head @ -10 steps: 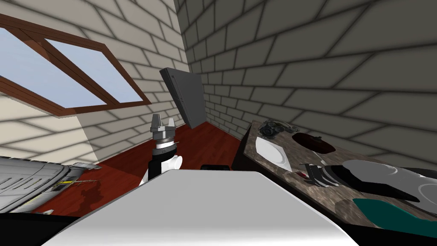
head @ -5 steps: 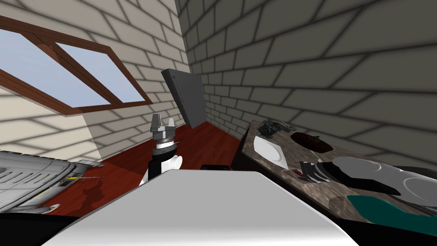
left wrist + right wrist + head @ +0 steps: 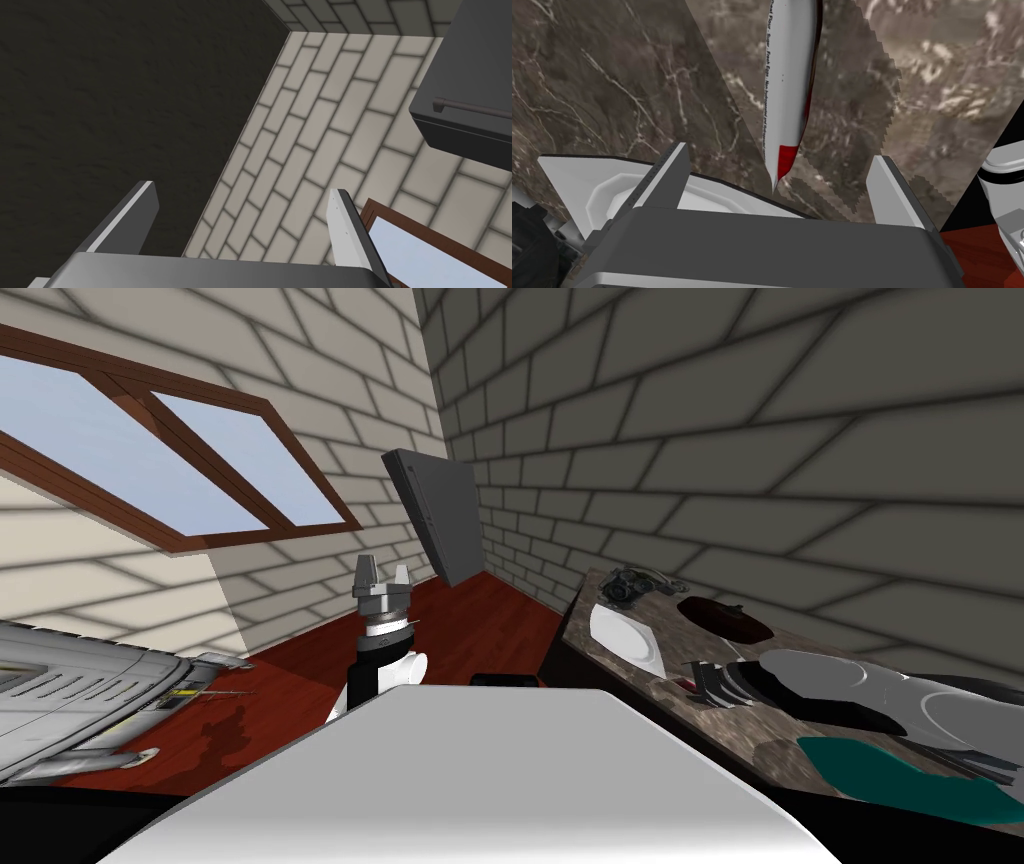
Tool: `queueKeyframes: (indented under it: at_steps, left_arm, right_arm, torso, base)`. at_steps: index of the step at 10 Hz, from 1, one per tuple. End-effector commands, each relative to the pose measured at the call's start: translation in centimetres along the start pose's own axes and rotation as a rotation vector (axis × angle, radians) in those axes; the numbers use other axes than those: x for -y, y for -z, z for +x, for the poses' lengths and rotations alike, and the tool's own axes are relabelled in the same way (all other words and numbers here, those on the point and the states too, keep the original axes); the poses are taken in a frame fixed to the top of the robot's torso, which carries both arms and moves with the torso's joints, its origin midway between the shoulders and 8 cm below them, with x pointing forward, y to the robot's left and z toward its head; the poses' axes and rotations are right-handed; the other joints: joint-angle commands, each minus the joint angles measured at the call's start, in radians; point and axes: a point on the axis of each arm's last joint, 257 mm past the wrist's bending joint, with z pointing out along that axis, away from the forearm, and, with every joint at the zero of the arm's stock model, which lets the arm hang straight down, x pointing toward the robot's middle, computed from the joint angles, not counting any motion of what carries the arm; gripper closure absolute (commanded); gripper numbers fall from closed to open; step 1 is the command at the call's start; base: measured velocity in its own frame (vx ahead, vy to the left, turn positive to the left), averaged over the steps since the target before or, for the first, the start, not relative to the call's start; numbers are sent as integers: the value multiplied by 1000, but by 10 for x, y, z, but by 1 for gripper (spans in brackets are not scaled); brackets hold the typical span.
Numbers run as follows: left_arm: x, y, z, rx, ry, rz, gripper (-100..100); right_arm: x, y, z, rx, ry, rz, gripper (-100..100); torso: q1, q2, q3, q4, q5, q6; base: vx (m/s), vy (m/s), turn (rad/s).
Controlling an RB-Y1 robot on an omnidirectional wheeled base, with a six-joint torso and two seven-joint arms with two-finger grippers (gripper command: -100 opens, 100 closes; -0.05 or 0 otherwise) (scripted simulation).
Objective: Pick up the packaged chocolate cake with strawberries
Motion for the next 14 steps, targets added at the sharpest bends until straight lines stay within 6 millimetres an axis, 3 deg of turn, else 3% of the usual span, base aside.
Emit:
queueKeyframes:
  at_steps: [1, 3, 4, 8, 9, 10, 14]
  left_arm:
    - [0, 0, 0, 0, 0, 0, 0]
    - [0, 0, 0, 0, 0, 0, 0]
    - [0, 0, 0, 0, 0, 0, 0]
    - [0, 0, 0, 0, 0, 0, 0]
    - [0, 0, 0, 0, 0, 0, 0]
    - [0, 0, 0, 0, 0, 0, 0]
    - [0, 0, 0, 0, 0, 0, 0]
  right_arm:
    - [1, -2, -11, 4, 6, 7, -100]
    - [1, -2, -10, 4, -7, 7, -100]
    - [1, -2, -10, 4, -12, 7, 100]
    - [1, -1, -10, 3, -12, 7, 100]
    - [1, -1, -10, 3, -12, 8, 0]
    - [1, -1, -1, 0, -14, 1, 100]
    - [1, 2, 19, -3, -2, -8, 100]
  torso:
    - [0, 0, 0, 0, 0, 0]
    - [0, 0, 0, 0, 0, 0]
    - [2, -2, -1, 0, 0, 0]
    - [2, -3, -2, -1, 0, 0]
    - [2, -3, -2, -1, 0, 0]
    - [2, -4, -2, -1, 0, 0]
    - [4, -8, -5, -3, -2, 1]
  base:
    - [-55, -53, 27]
    - [-34, -26, 13]
    - [0, 0, 0]
    - [0, 0, 0]
    - [0, 0, 0]
    - [31, 40, -37]
    - [75, 58, -33]
